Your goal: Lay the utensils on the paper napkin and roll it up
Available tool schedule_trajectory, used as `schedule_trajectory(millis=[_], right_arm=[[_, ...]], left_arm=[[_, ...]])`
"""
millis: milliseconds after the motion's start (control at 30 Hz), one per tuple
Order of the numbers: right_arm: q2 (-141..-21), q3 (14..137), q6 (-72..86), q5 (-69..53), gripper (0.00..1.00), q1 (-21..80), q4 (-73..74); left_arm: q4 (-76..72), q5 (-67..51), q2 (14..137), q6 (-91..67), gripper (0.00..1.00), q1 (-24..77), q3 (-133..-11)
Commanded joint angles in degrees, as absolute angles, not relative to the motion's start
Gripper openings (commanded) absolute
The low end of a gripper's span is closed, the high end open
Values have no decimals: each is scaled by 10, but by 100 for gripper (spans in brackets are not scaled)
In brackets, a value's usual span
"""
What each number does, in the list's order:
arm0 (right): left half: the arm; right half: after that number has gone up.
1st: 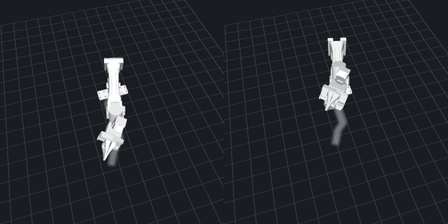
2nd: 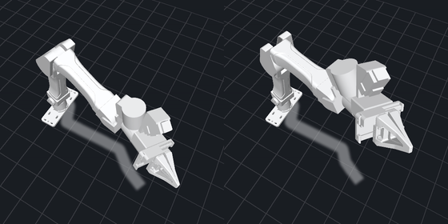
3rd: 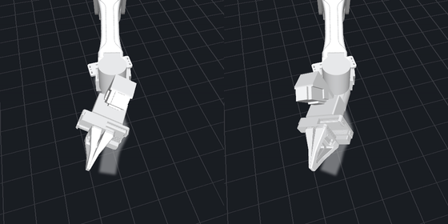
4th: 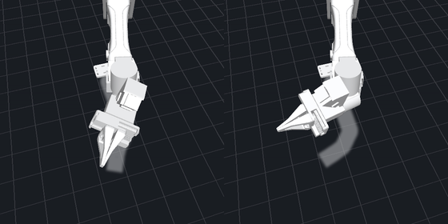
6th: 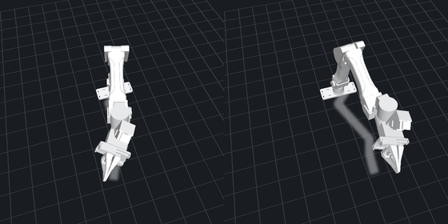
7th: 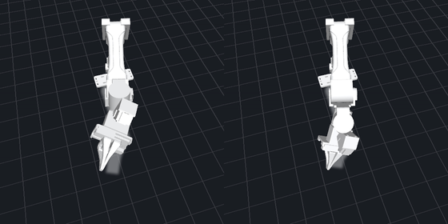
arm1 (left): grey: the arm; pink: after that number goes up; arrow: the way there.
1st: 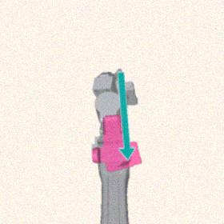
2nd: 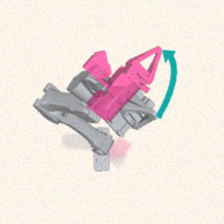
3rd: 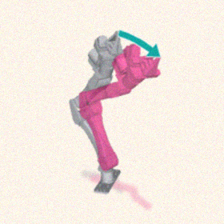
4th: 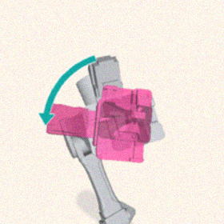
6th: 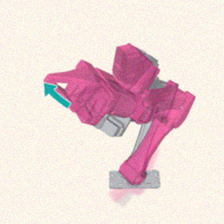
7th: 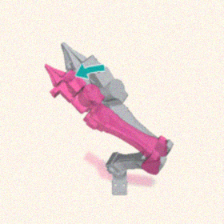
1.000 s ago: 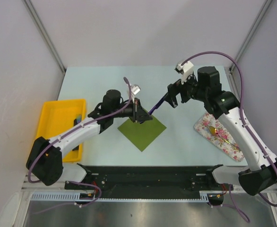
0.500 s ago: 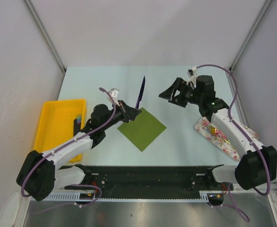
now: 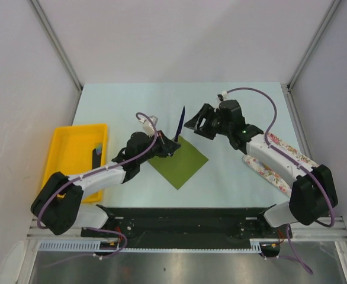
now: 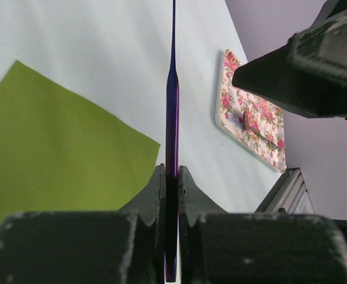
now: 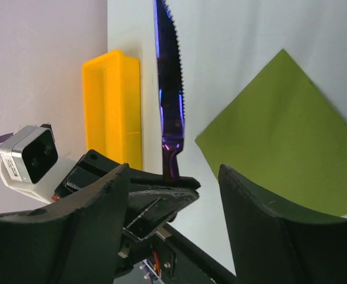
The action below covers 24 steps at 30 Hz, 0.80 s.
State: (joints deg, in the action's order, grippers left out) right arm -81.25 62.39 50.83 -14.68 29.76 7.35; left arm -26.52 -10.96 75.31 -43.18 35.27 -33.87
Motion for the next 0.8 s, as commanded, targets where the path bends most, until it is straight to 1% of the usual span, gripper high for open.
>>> schedule_trajectory(millis=[0,200,333,433,467,500,567,767], right_arm=[[-852,680,516,-102,61,327,66],[-913,728,532,-101,46,349,62],[-932,746,530,-77,43,362,76],[-941,750,539,-70,37,365,79],[-941,751,538,-67,32,367,80],[-943,751,537,-62,30,367,82],[-944,751,541,-59,29,369,89],[-943,738,554,-67,28,374,91]], left_arm=[[-314,-99,760,-438,0,354,-379],[-305,-93,779,-443,0,355,-393],[-302,-96,784,-445,0,356,-396],[-308,-98,788,-450,0,355,-395],[-309,-98,788,-450,0,355,-395],[-309,-98,787,-450,0,355,-395],[-304,-93,785,-451,0,356,-395],[-300,-87,783,-447,0,354,-395]])
